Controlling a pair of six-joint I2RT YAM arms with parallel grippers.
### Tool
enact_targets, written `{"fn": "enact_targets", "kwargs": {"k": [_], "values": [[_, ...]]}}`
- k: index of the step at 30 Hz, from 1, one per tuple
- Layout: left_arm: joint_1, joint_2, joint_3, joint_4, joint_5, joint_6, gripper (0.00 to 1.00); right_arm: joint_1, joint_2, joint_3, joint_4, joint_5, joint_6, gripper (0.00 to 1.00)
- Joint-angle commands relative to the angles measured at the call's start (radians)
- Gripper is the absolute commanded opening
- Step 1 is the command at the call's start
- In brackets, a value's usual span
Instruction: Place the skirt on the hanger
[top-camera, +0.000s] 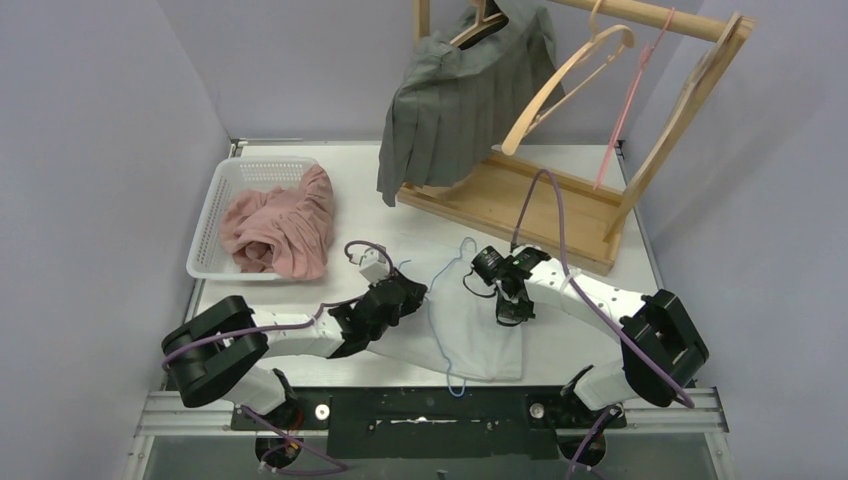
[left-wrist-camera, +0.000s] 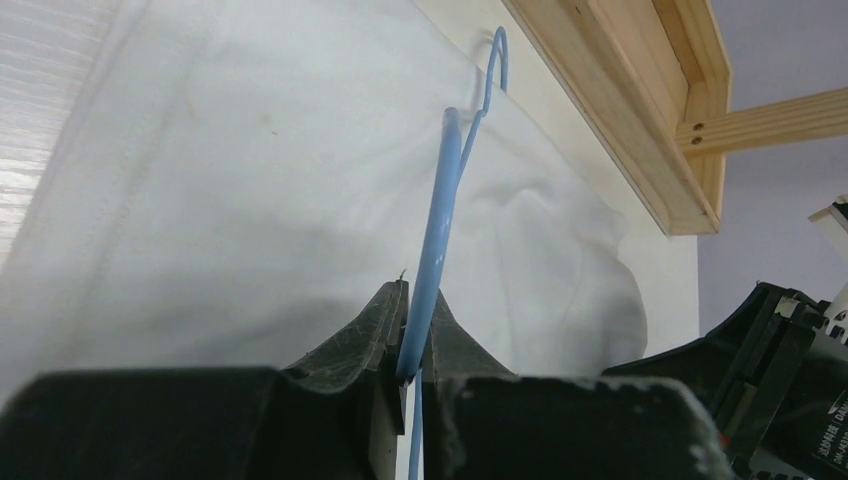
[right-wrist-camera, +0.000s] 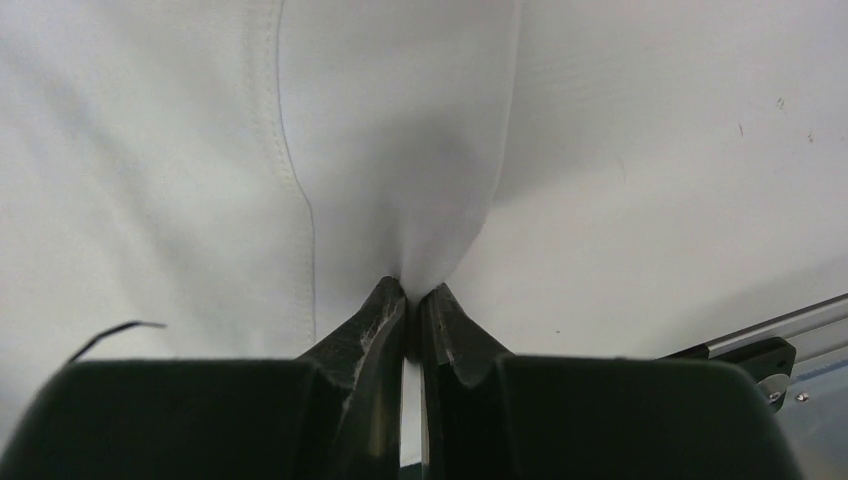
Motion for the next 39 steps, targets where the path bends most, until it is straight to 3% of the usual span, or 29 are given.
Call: {"fn": "enact_targets", "kwargs": {"k": [1,4,13,18,20,28,39], "values": [[0.034,-0.053,-0.038,-0.109,-0.045,0.08,0.0,-0.003,-0.026,-0.025,0.036,0.038,0.002,0.0],[0.052,-0.086,-0.041,-0.12,-0.031,0.122,0.0,-0.005,-0.052,-0.051,0.073,0.033,0.002,0.0],[0.061,-0.126,0.001,-0.199,-0.038,0.193,0.0,-0.003,-0.076,-0.069,0.194,0.012,-0.028,0.18],[0.085,-0.148,0.035,-0.197,0.029,0.276,0.0,-0.005,-0.071,-0.053,0.2,0.024,-0.041,0.54],[0.087,-0.154,0.066,-0.236,0.037,0.297,0.0,-0.005,-0.075,-0.035,0.184,0.046,-0.052,0.61],[0.105,-0.194,0.162,-0.31,0.084,0.338,0.0,-0.002,-0.127,-0.024,0.346,-0.036,-0.207,0.64],[0.141,-0.26,0.419,-0.604,0.18,0.325,0.0,0.008,-0.311,-0.03,0.573,-0.302,-0.461,0.64]]}}
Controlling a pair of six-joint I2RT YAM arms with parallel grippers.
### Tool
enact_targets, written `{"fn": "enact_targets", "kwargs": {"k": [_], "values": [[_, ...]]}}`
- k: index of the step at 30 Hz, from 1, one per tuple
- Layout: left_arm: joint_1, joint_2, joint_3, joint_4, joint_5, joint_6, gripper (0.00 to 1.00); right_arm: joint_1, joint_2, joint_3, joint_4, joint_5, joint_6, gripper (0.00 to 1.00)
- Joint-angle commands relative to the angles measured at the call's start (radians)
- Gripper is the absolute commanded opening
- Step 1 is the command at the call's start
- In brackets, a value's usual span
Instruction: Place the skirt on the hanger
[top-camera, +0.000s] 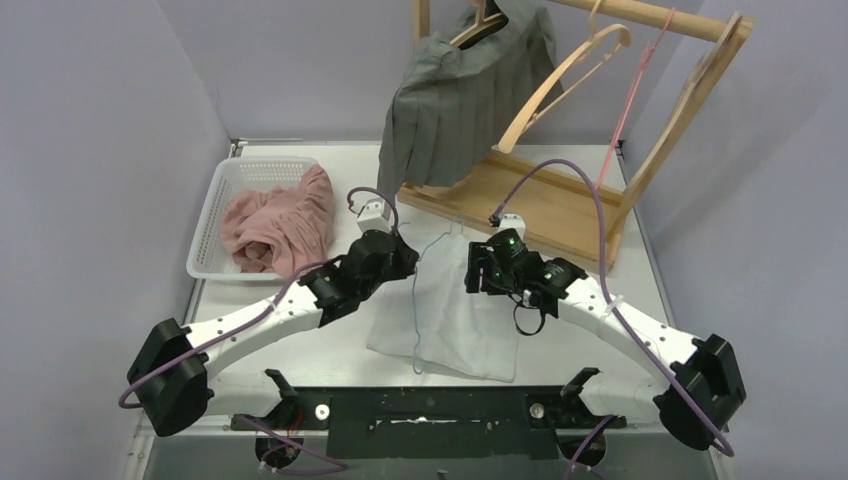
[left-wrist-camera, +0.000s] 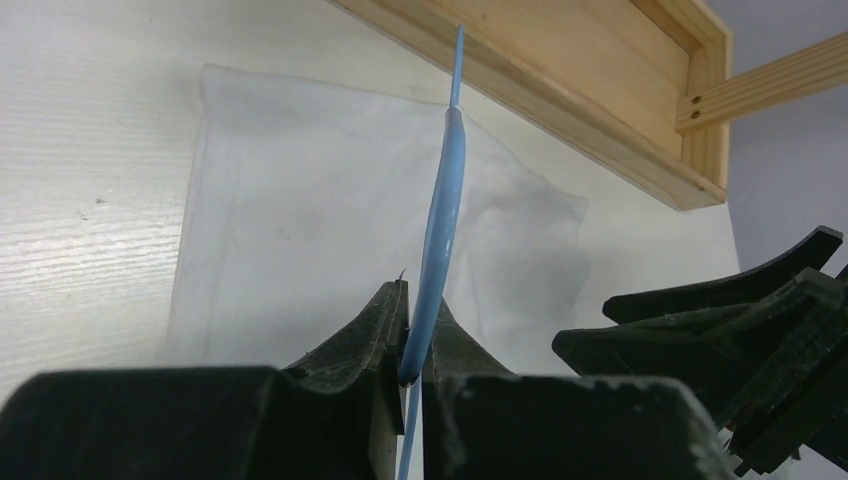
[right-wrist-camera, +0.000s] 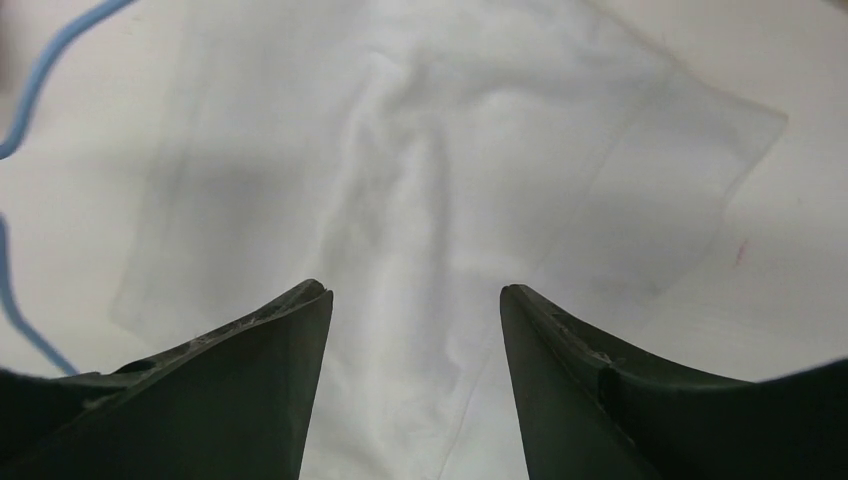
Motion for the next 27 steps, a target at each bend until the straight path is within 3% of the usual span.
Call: {"fn": "enact_targets", "kwargs": {"k": [1,5,11,20,27], "values": [[0.014,-0.076,0.123,-0.129,0.056,-0.006,0.0,0.009,-0.115,0.015,0.173,-0.15,-0.175,0.64],[0.029,-0.131,0.195,-0.24,0.098,0.081,0.0,0.038,-0.193,0.01,0.283,-0.293,-0.309,0.63],[0.085,-0.245,0.339,-0.44,0.226,0.338,0.0,0.162,-0.21,0.129,0.339,-0.362,-0.536,0.66],[0.098,-0.337,0.572,-0.643,0.469,0.623,0.0,0.186,-0.134,0.339,0.38,-0.514,-0.679,0.68],[0.097,-0.306,0.726,-0.728,0.605,0.696,0.0,0.191,-0.115,0.442,0.334,-0.581,-0.758,0.7]]}}
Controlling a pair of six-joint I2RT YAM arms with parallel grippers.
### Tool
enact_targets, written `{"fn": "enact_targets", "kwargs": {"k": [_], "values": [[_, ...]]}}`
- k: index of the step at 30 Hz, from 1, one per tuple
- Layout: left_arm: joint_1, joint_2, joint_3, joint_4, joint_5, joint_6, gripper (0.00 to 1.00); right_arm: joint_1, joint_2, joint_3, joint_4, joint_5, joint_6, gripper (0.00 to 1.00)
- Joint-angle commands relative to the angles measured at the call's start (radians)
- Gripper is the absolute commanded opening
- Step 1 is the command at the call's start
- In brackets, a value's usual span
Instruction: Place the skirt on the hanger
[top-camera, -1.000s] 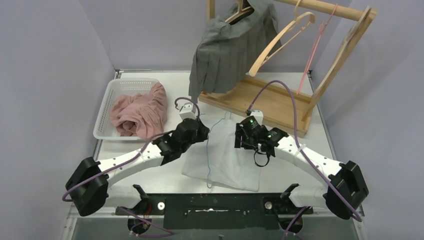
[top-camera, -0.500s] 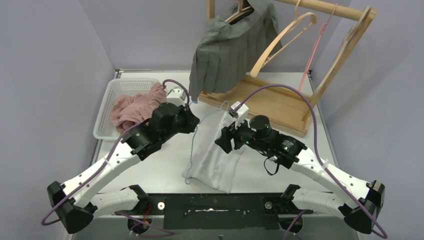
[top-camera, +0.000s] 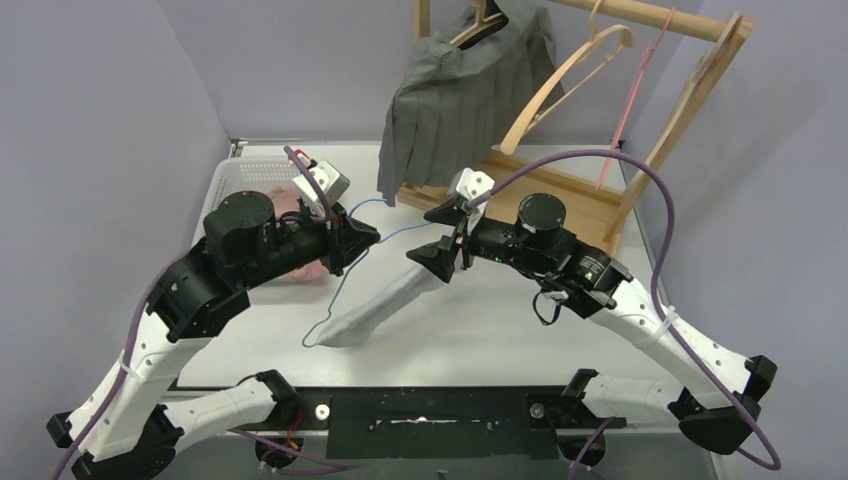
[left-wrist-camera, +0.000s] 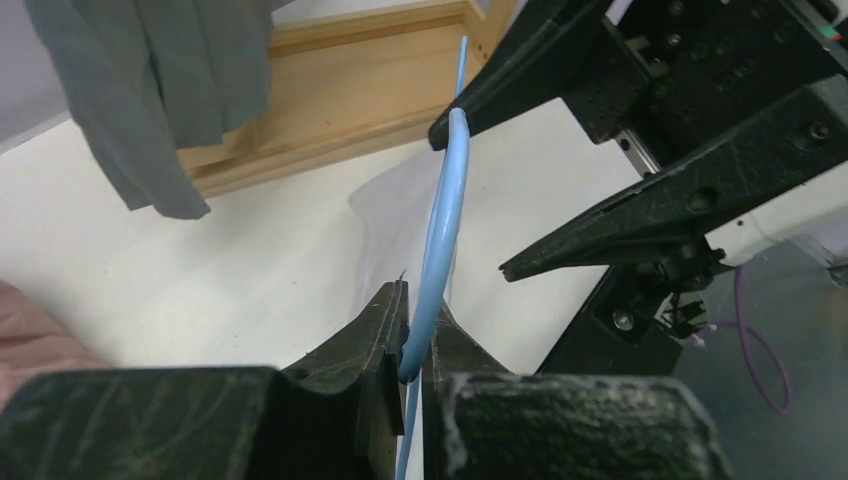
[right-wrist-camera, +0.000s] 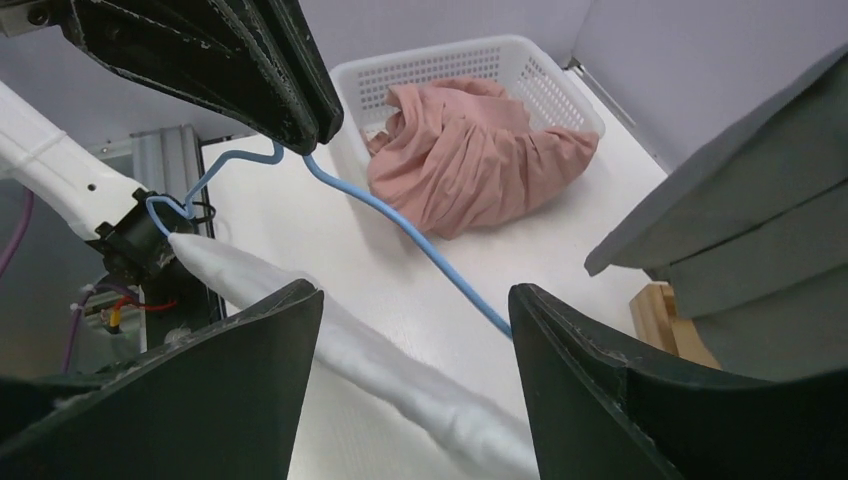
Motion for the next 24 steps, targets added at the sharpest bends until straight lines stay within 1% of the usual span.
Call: {"fn": "enact_targets", "kwargs": {"k": [1,7,10,15,18,20,21,24], "values": [[0.005,0.014,0.094,-0.028,0.149,0.084,0.0,0.011,0.0,0.054,0.017,-0.06,-0.096,0.7],[0.005,-0.001,0.082,-0.026,0.244,0.119,0.0,0.001,0.04,0.077,-0.022,-0.079,-0.146,0.71],[0.005,-0.02,0.052,-0.002,0.279,0.125,0.0,-0.016,0.064,0.094,-0.058,-0.135,-0.156,0.71],[0.005,-0.032,0.036,0.007,0.306,0.15,0.0,-0.026,0.101,0.133,-0.169,-0.215,-0.206,0.69],[0.005,-0.033,0.027,0.013,0.322,0.159,0.0,-0.026,0.117,0.162,-0.189,-0.239,-0.208,0.59],[0.004,-0.036,0.017,0.019,0.334,0.164,0.0,-0.024,0.123,0.173,-0.187,-0.261,-0.209,0.48],[0.005,-0.036,0.014,0.023,0.336,0.161,0.0,-0.024,0.126,0.176,-0.181,-0.269,-0.208,0.45],[0.005,-0.034,0.009,0.027,0.358,0.16,0.0,-0.018,0.141,0.192,-0.168,-0.289,-0.201,0.45]]}}
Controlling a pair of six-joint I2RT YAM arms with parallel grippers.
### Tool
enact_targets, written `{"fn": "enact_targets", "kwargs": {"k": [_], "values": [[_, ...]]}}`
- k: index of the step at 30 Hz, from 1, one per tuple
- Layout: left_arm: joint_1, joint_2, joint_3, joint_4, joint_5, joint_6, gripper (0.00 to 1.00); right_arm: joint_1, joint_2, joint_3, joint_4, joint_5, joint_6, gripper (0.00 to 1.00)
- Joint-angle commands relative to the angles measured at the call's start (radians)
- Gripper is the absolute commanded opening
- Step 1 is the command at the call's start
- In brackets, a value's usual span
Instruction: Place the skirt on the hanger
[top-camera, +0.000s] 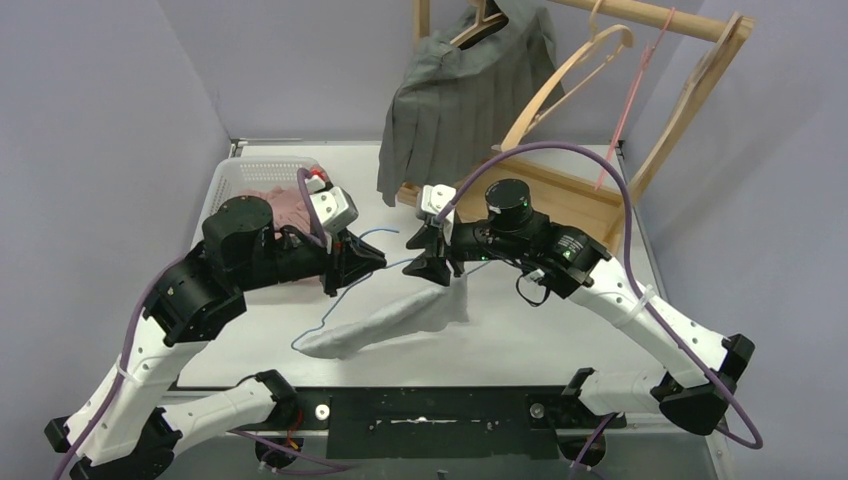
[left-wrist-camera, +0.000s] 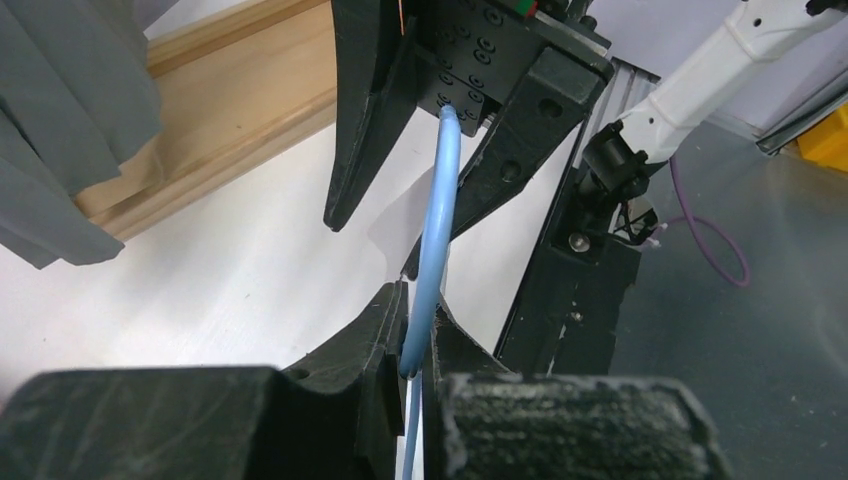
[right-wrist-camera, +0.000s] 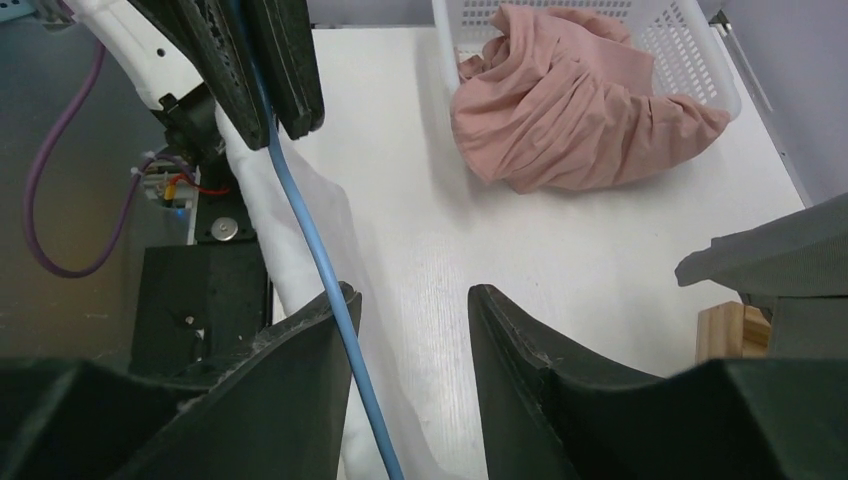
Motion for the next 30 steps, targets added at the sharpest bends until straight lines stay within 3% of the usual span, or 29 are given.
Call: {"fn": "enact_targets", "kwargs": {"k": [1,4,6,11,16,19,24,30], "values": [[0.0,-0.015,0.0,0.082,0.084,0.01,0.0,-0.001,0.016,0.073,0.052,-0.049,-0.005,0.45],[-0.001,-0.012,-0.005,0.087,0.123,0.01,0.0,0.003,0.034,0.086,0.06,-0.052,-0.008,0.47],[-0.001,-0.012,-0.011,0.092,0.121,0.007,0.0,0.003,0.036,0.088,0.073,-0.056,-0.006,0.43],[0.0,-0.015,-0.015,0.111,0.07,-0.041,0.04,0.004,-0.02,0.008,0.2,-0.011,0.045,0.01],[0.0,-0.059,-0.068,0.13,-0.019,-0.091,0.47,0.003,-0.146,-0.152,0.422,0.109,0.13,0.0],[0.0,-0.096,-0.105,0.12,-0.056,-0.089,0.61,0.003,-0.196,-0.182,0.449,0.14,0.136,0.0],[0.0,-0.172,-0.116,0.062,-0.147,-0.03,0.72,0.002,-0.245,-0.183,0.392,0.147,0.109,0.0],[-0.001,-0.2,-0.068,-0.015,-0.23,0.025,0.74,0.001,-0.306,-0.169,0.32,0.106,0.104,0.0]]}}
